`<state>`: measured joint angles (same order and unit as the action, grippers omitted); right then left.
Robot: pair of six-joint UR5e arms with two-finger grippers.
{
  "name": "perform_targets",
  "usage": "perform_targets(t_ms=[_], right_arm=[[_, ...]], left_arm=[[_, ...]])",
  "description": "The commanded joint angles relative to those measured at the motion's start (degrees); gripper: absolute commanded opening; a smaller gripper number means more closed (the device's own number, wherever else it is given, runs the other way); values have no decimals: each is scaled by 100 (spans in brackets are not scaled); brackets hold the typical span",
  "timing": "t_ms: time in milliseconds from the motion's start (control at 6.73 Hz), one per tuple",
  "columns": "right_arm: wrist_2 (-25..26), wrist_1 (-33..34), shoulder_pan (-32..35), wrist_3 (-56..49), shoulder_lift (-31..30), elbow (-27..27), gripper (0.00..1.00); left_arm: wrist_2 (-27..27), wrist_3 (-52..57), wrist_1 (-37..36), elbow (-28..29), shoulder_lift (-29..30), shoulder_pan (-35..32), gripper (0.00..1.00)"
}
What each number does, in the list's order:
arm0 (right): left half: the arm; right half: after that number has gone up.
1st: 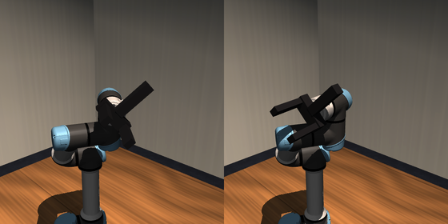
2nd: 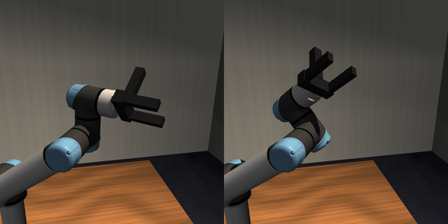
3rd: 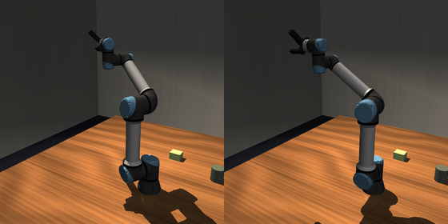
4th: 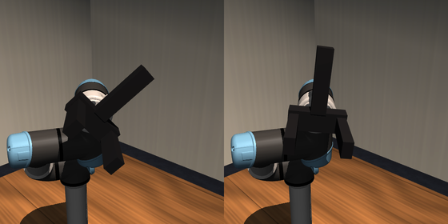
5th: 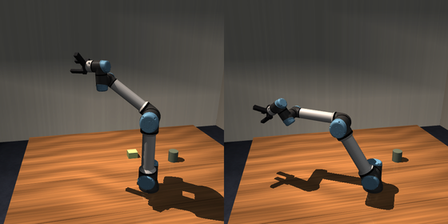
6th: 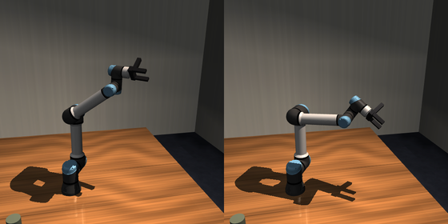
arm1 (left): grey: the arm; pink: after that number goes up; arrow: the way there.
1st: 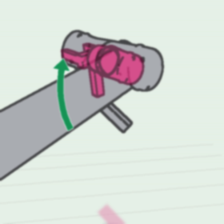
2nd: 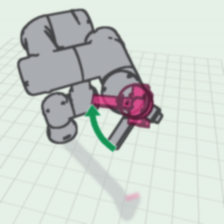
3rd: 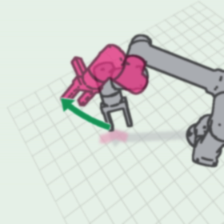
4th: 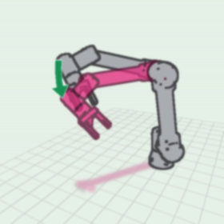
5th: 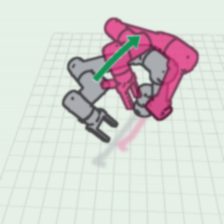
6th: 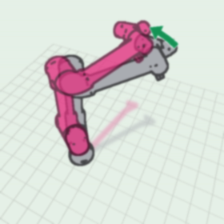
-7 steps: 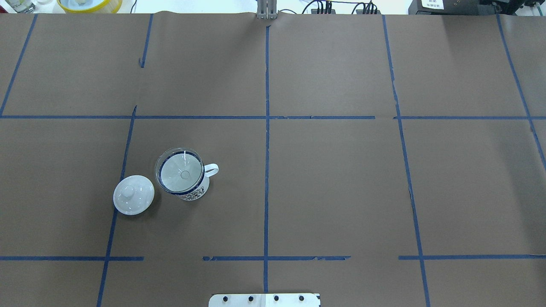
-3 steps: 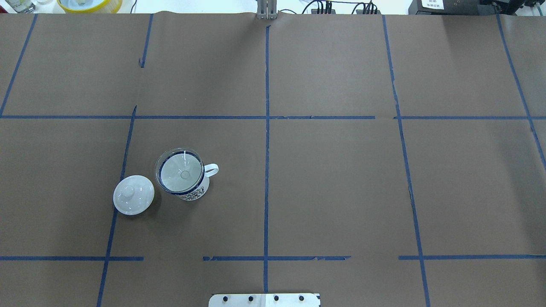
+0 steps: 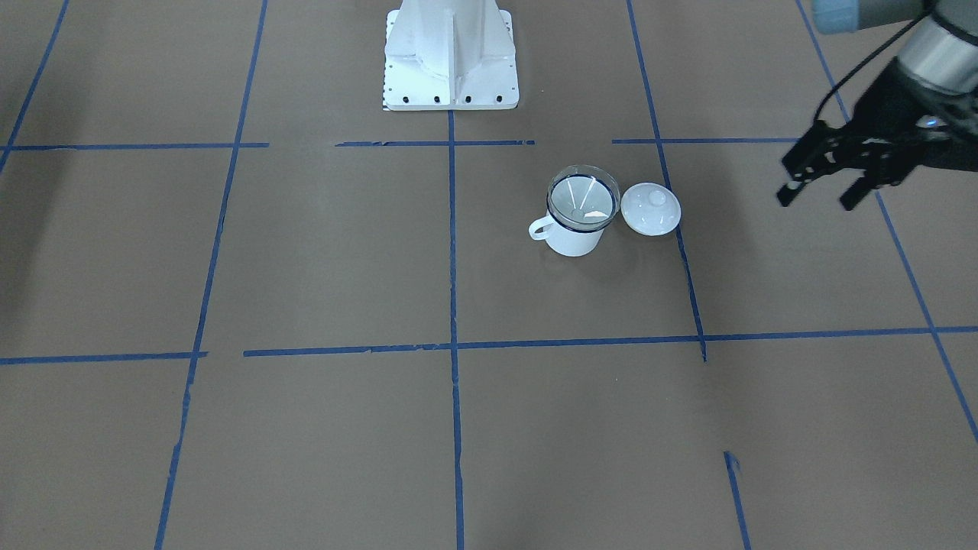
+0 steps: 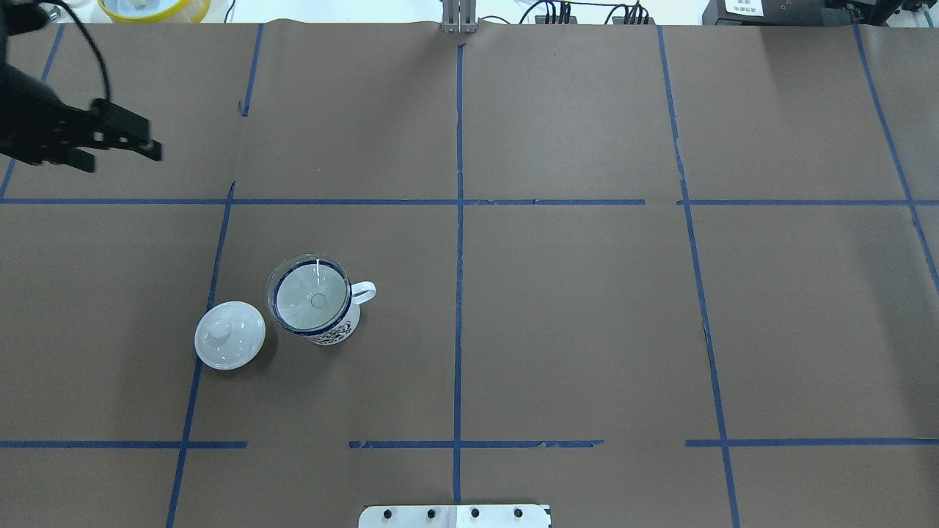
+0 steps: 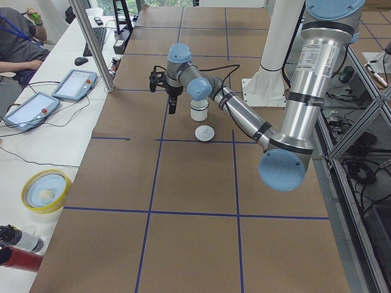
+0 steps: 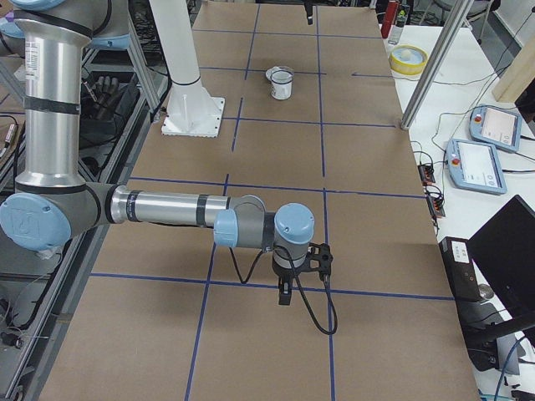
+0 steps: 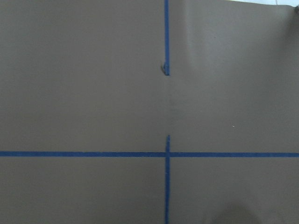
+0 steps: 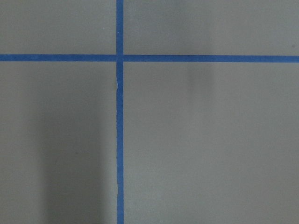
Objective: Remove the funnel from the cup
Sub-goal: 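Reach the left gripper down to the clear glass funnel in the mug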
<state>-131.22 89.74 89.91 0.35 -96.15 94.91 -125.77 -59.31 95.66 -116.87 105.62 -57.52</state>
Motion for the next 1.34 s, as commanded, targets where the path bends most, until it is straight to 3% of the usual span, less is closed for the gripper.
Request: perform_targets(t_ms=[0, 446, 595, 743, 1041, 1189], right_arm=[[0, 0, 0, 0, 0, 2, 100], [0, 0, 0, 0, 0, 2, 100], [0, 0, 0, 0, 0, 2, 100], [0, 0, 0, 0, 0, 2, 100], [0, 0, 0, 0, 0, 2, 100], [0, 0, 0, 0, 0, 2, 100]], left_arm=[[630, -1367, -1044, 41, 1131, 1255, 100], [1230, -2199, -1128, 954, 1751, 2506, 100], [1231, -2190, -1120, 1051, 1751, 2570, 91], [1239, -2164, -1120, 1069, 1734, 2570, 80], [1239, -2138, -1128, 1061, 1725, 2570, 28], [1474, -2111, -1128, 1035, 1725, 2553, 26]])
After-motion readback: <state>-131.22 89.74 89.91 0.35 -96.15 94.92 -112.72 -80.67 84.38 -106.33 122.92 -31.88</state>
